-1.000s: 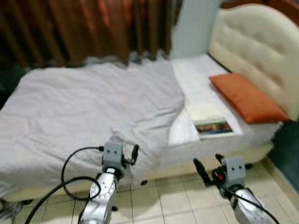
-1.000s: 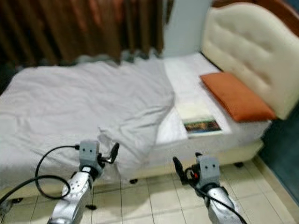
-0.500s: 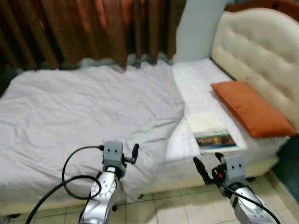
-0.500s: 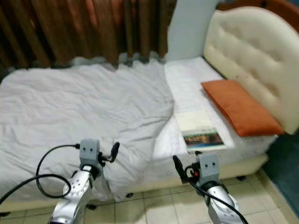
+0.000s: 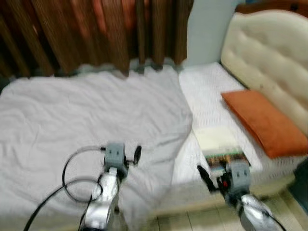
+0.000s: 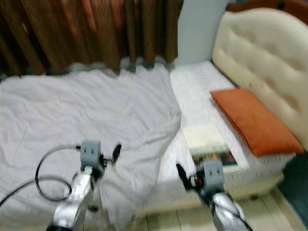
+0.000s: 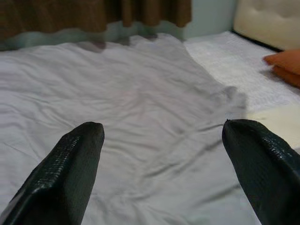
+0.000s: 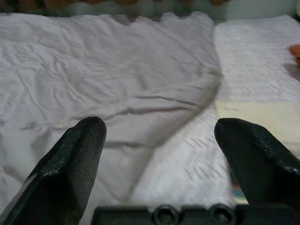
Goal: Clean up the room
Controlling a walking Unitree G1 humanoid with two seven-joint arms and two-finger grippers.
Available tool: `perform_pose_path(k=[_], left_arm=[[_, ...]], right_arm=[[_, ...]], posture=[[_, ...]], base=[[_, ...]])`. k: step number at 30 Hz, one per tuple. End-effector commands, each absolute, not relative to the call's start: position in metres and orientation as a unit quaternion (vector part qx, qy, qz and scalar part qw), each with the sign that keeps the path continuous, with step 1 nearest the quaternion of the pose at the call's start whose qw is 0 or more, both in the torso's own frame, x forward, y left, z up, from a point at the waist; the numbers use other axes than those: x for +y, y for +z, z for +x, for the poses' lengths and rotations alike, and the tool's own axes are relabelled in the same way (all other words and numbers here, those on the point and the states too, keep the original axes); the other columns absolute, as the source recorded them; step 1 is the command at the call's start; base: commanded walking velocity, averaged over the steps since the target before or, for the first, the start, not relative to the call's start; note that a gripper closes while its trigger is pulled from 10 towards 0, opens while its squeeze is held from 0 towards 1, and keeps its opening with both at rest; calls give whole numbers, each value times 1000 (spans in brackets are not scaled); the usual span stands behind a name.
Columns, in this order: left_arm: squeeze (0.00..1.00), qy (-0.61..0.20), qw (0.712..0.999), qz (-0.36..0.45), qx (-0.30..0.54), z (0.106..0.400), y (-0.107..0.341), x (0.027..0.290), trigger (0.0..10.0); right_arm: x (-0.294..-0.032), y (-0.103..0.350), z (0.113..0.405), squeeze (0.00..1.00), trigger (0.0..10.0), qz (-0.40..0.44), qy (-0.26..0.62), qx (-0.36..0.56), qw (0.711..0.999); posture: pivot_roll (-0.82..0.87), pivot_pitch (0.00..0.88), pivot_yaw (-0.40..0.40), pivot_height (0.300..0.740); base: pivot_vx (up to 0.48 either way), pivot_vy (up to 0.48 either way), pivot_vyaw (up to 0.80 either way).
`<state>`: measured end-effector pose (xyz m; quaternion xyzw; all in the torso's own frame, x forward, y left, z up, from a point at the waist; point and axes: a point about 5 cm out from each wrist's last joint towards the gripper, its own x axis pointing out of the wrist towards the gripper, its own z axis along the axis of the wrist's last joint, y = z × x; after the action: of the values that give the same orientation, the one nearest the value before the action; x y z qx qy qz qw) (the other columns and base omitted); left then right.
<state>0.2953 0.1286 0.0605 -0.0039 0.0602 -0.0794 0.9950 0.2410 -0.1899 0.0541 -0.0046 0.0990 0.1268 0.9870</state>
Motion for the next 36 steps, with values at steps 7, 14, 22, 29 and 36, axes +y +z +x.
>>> perform_pose_path(k=[7,14,22,29,36], left_arm=[[0,-36,994,-2,105,313,45,152,10000],[0,-4,994,16,111,335,55,155,10000],[0,78,991,46,102,344,65,187,10000],[0,98,986,87,104,344,65,197,10000],[0,103,977,-10,184,334,43,199,0]], right_arm=[[-195,66,213,0,10000,-12,128,107,986],[-212,94,148,0,10000,-39,126,147,980],[-207,113,86,0,10000,-32,123,208,970],[-210,125,60,0,10000,-31,112,250,961],[-205,125,55,0,10000,-22,114,268,956]], posture=[[-220,302,-45,740],[-367,550,-143,740],[-467,645,-199,740],[-488,674,-211,740],[-451,662,-189,740]], base=[[67,0,0],[0,0,0],[0,0,0],[0,0,0],[0,0,0]])
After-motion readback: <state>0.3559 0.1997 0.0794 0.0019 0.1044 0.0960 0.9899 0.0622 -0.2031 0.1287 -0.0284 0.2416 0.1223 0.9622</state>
